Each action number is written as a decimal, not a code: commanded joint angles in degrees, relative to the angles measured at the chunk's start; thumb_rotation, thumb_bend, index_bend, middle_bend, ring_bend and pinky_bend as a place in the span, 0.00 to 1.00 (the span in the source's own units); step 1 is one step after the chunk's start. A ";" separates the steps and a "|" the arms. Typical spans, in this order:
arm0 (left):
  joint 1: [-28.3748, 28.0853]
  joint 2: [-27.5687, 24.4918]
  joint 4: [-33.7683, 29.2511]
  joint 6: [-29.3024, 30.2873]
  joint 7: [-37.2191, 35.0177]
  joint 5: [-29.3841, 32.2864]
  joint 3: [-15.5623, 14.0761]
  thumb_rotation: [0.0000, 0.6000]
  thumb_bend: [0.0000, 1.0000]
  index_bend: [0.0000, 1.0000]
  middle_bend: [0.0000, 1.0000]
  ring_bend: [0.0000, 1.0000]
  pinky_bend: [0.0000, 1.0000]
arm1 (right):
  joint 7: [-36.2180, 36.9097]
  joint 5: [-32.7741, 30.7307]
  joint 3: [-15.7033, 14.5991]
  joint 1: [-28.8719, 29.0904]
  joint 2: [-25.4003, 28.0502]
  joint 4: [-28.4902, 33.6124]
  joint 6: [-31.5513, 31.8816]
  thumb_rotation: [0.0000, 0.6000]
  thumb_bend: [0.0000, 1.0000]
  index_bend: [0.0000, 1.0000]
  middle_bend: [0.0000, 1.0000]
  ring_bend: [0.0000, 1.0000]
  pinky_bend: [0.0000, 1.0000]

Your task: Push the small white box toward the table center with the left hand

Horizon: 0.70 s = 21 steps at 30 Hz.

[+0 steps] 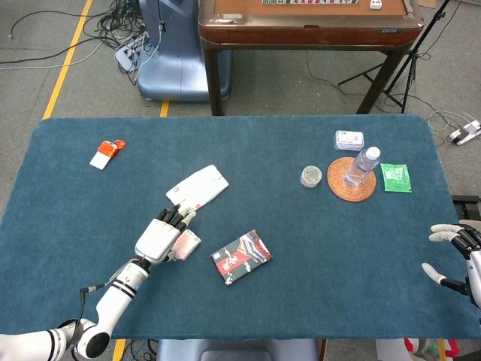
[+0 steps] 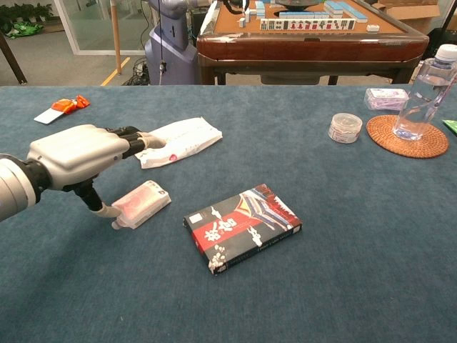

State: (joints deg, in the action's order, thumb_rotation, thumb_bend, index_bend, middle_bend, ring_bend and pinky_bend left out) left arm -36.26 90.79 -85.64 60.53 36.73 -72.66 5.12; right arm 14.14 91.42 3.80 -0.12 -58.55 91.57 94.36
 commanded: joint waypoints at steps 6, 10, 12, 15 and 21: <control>-1.17 0.97 0.67 -0.46 1.34 1.63 0.95 1.00 0.00 0.00 0.00 0.00 0.14 | 0.38 0.02 -0.05 0.14 0.06 -0.12 -0.35 1.00 0.07 0.44 0.36 0.26 0.38; -1.76 1.35 0.97 -0.81 1.87 2.38 1.27 1.00 0.00 0.00 0.00 0.00 0.14 | 0.32 -0.07 -0.10 0.30 -0.03 -0.20 -0.78 1.00 0.07 0.44 0.36 0.26 0.38; -2.18 1.46 1.13 -1.05 2.10 2.74 1.53 1.00 0.00 0.00 0.00 0.00 0.14 | 0.18 -0.04 -0.22 0.47 -0.14 -0.27 -1.21 1.00 0.07 0.44 0.36 0.26 0.38; -2.77 1.66 1.25 -1.31 2.16 3.28 2.02 1.00 0.00 0.00 0.00 0.00 0.14 | -0.09 -0.04 -0.37 0.74 -0.33 -0.35 -1.89 1.00 0.07 0.44 0.36 0.26 0.38; -3.82 2.25 1.73 -1.72 2.01 4.29 2.81 1.00 0.00 0.00 0.00 0.00 0.14 | -0.48 -0.14 -0.50 1.04 -0.47 -0.36 -2.59 1.00 0.07 0.44 0.36 0.26 0.38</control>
State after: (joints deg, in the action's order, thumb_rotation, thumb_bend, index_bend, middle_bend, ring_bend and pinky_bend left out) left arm -40.00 92.95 -83.97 58.88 38.81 -68.45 7.85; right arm 13.66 91.28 3.31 0.92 -59.02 91.21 91.77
